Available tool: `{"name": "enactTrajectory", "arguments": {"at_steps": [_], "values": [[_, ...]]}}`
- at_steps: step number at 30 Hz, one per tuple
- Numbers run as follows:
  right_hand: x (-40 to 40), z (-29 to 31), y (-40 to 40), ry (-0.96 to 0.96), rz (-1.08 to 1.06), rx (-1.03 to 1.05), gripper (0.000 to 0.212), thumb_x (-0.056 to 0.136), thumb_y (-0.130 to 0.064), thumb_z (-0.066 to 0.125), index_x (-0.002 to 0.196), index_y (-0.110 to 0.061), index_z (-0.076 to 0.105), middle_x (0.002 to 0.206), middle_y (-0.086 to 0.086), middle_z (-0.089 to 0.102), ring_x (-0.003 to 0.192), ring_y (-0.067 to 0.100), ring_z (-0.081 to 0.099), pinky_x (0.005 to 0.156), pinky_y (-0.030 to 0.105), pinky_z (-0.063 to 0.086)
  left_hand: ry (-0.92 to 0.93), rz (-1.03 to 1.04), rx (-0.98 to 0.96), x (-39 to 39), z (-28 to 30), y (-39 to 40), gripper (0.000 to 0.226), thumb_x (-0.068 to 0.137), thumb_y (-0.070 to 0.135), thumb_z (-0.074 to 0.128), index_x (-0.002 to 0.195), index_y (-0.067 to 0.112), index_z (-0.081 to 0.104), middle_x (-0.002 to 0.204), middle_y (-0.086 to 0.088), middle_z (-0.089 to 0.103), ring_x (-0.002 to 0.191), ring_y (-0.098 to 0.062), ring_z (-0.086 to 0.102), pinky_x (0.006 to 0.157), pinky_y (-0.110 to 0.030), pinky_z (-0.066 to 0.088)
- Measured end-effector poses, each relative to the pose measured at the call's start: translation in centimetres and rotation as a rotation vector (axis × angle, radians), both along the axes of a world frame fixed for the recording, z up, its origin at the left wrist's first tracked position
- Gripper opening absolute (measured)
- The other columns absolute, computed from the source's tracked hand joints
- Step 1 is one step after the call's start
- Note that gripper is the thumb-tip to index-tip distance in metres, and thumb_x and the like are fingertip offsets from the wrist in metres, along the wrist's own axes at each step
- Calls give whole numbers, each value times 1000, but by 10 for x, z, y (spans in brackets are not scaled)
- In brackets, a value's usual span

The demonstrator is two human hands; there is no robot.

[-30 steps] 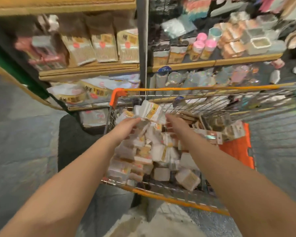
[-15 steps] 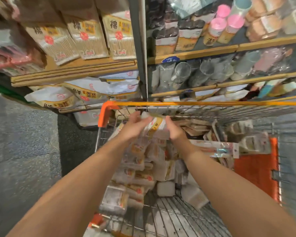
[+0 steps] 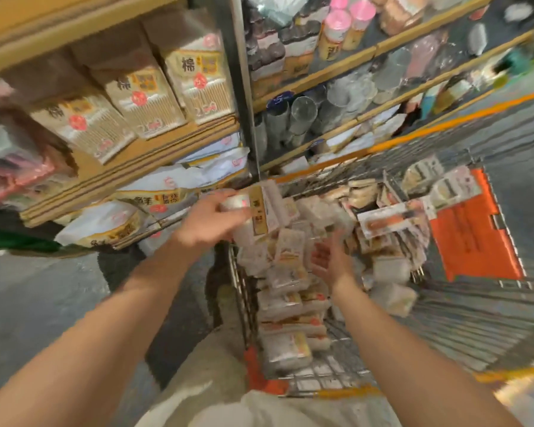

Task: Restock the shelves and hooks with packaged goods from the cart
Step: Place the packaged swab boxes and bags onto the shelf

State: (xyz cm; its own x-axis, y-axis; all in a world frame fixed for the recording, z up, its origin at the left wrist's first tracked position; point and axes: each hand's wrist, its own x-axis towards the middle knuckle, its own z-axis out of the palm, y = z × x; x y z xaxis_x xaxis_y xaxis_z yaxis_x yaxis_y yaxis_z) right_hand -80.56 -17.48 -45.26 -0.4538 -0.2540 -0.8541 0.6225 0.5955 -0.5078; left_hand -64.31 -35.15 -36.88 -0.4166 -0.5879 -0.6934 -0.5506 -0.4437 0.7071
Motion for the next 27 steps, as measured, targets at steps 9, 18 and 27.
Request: {"name": "enactTrajectory", "arguments": {"at_steps": [9, 18, 27], "values": [[20, 23, -22, 142, 390, 83, 67, 90, -62, 47, 138, -16, 47, 138, 4, 53, 123, 27, 52, 100, 45, 46, 16, 108, 68, 33, 2, -14, 23, 88, 16, 69, 103, 26, 56, 115, -5, 68, 102, -21, 67, 89, -39, 55], [42, 1, -42, 91, 210, 35, 96, 80, -46, 75, 152, -20, 17, 154, 12, 32, 137, 34, 39, 106, 47, 38, 47, 108, 127, 41, -7, -15, 31, 88, 10, 67, 114, 19, 52, 114, -6, 67, 105, -23, 65, 81, -34, 54], [39, 7, -44, -42, 77, -76, 65, 89, -29, 69, 141, -25, 32, 129, 8, 53, 104, 25, 61, 79, 38, 57, 242, 238, 259, 69, -14, 0, 55, 67, 14, 70, 119, 28, 56, 112, 2, 71, 110, -23, 64, 96, -44, 49]]}}
